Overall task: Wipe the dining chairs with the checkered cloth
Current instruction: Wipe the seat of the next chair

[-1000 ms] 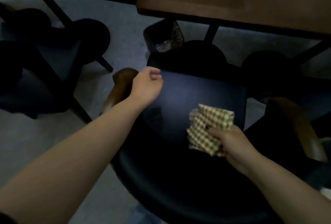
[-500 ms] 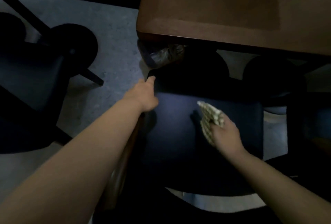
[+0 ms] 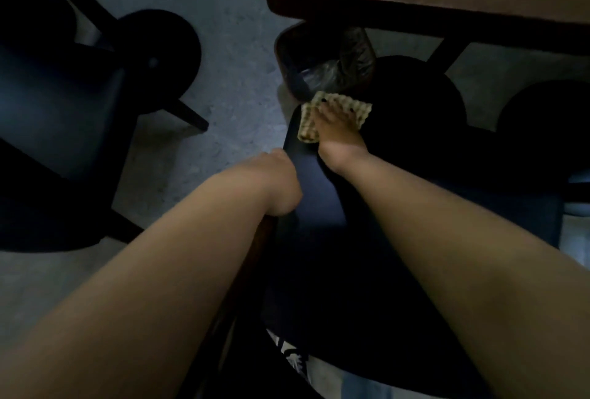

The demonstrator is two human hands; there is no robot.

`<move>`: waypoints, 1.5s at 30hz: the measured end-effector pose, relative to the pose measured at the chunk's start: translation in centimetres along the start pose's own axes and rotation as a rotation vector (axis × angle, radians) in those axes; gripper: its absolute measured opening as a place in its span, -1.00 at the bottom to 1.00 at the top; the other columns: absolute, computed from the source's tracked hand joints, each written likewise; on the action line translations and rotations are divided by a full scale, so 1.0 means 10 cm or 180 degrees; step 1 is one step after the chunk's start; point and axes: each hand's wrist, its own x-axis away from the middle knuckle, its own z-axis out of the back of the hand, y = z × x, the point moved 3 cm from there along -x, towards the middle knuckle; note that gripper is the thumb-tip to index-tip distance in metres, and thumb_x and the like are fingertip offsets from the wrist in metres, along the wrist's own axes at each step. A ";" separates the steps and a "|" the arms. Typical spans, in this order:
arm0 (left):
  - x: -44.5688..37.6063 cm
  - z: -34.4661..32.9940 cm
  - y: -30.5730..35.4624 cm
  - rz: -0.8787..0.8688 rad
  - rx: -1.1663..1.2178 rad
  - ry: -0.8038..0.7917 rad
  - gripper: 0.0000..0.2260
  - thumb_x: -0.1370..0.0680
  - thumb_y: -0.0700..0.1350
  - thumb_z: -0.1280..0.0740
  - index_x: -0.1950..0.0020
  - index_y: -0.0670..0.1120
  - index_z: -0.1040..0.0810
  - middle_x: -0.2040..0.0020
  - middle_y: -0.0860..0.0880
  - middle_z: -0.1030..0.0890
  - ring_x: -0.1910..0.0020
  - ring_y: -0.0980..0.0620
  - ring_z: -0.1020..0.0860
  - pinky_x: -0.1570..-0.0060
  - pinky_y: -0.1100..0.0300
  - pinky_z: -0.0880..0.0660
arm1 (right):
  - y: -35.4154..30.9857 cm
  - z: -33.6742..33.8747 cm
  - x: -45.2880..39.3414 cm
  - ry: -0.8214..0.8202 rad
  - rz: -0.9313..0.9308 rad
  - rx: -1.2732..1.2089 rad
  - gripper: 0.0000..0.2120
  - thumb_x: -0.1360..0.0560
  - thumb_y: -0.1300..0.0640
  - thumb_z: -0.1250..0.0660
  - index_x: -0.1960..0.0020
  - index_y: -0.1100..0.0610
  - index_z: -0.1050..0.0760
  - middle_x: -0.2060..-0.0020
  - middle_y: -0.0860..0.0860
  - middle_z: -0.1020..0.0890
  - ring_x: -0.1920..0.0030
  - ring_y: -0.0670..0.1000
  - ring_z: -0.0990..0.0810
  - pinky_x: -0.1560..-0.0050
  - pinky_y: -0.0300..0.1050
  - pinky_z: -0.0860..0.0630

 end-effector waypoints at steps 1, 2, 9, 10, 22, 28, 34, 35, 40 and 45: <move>0.00 0.00 0.01 0.0001 -0.0014 -0.0036 -0.56 -0.61 -0.16 -0.18 -0.46 -0.22 -0.19 -0.39 -0.23 -0.36 -0.32 -0.19 -0.40 -0.03 0.12 -0.33 | 0.00 -0.04 0.02 0.0018 0.0033 0.0186 -0.41 -0.56 0.25 -0.08 -0.55 0.13 0.01 -0.55 0.07 0.00 -0.54 0.10 0.09 -0.47 -0.02 0.18; 0.00 0.00 0.02 -0.0004 -0.0034 -0.0053 -0.58 -0.62 -0.17 -0.18 -0.46 -0.22 -0.20 -0.39 -0.23 -0.37 -0.31 -0.17 -0.41 -0.01 0.15 -0.31 | 0.00 -0.06 0.05 0.0035 0.0099 0.0334 -0.42 -0.57 0.24 -0.06 -0.55 0.14 0.02 -0.55 0.08 0.00 -0.54 0.10 0.09 -0.48 0.00 0.17; 0.12 0.04 0.09 -0.0141 -0.0198 0.0003 -0.60 -0.66 -0.20 -0.10 -0.49 -0.24 -0.19 -0.47 -0.23 -0.29 -0.38 -0.14 -0.34 0.00 0.28 -0.29 | -0.20 -0.51 0.85 -0.0387 0.1298 0.0810 -0.47 -0.62 0.29 0.02 -0.55 0.20 0.08 -0.55 0.15 0.07 -0.53 0.19 0.18 -0.46 0.08 0.30; 0.13 0.05 0.09 -0.0125 -0.0235 -0.0004 -0.60 -0.66 -0.19 -0.11 -0.49 -0.24 -0.19 -0.47 -0.23 -0.29 -0.38 -0.14 -0.35 -0.03 0.26 -0.31 | -0.23 -0.63 1.01 -0.0482 0.1373 0.0867 -0.48 -0.62 0.30 0.05 -0.55 0.20 0.07 -0.54 0.17 0.06 -0.53 0.21 0.17 -0.45 0.10 0.31; 0.14 0.04 0.08 -0.0226 -0.0380 0.0033 -0.56 -0.63 -0.11 -0.17 -0.49 -0.18 -0.23 -0.47 -0.21 -0.32 -0.40 -0.18 -0.35 -0.17 0.14 -0.33 | -0.24 -0.89 2.19 0.0166 0.2637 0.0384 -0.64 -0.40 0.34 -0.35 -0.18 0.23 -0.59 -0.20 0.16 -0.59 -0.26 0.25 -0.51 -0.28 0.18 -0.37; 0.12 0.03 0.06 -0.0254 -0.0281 0.0073 -0.57 -0.62 -0.13 -0.19 -0.48 -0.17 -0.27 -0.44 -0.19 -0.37 -0.37 -0.16 -0.39 -0.14 0.14 -0.33 | 0.42 0.06 1.50 0.1162 0.0434 -0.1442 -0.60 -0.38 0.56 -0.29 -0.17 0.34 -0.56 -0.17 0.25 -0.58 -0.23 0.23 -0.54 -0.34 0.03 -0.36; 0.07 0.00 0.05 -0.0210 -0.0118 -0.0024 -0.55 -0.63 -0.11 -0.18 -0.50 -0.16 -0.20 -0.46 -0.18 -0.32 -0.39 -0.14 -0.36 -0.18 0.14 -0.31 | 0.97 0.53 0.39 0.0978 -0.0568 -0.0621 -0.48 -0.48 0.43 -0.10 -0.42 0.21 -0.35 -0.44 0.19 -0.33 -0.46 0.15 -0.25 -0.48 -0.10 -0.04; 0.07 0.00 0.05 -0.0203 -0.0114 -0.0023 -0.55 -0.63 -0.11 -0.17 -0.50 -0.17 -0.20 -0.46 -0.18 -0.32 -0.39 -0.14 -0.36 -0.21 0.13 -0.32 | 0.95 0.45 0.32 0.0797 -0.0653 -0.0515 -0.47 -0.49 0.41 -0.09 -0.44 0.18 -0.33 -0.45 0.16 -0.31 -0.46 0.15 -0.21 -0.48 -0.07 -0.01; 0.06 0.00 0.06 -0.0231 -0.0162 -0.0027 -0.56 -0.63 -0.15 -0.16 -0.50 -0.20 -0.22 -0.46 -0.19 -0.32 -0.38 -0.15 -0.37 -0.17 0.15 -0.33 | 0.59 0.01 0.57 0.0377 -0.0032 0.0116 -0.27 -0.40 0.34 -0.25 -0.53 0.14 -0.12 -0.53 0.08 -0.13 -0.53 0.13 0.00 -0.49 0.14 0.08; 0.05 -0.01 0.06 -0.0251 -0.0162 -0.0081 -0.54 -0.62 -0.12 -0.17 -0.51 -0.18 -0.19 -0.47 -0.19 -0.30 -0.38 -0.15 -0.36 -0.09 0.17 -0.29 | 0.29 -0.53 1.33 -0.0085 0.0489 0.0239 -0.21 -0.35 0.46 -0.19 -0.53 0.16 -0.10 -0.54 0.08 -0.09 -0.54 0.18 0.11 -0.45 0.16 0.25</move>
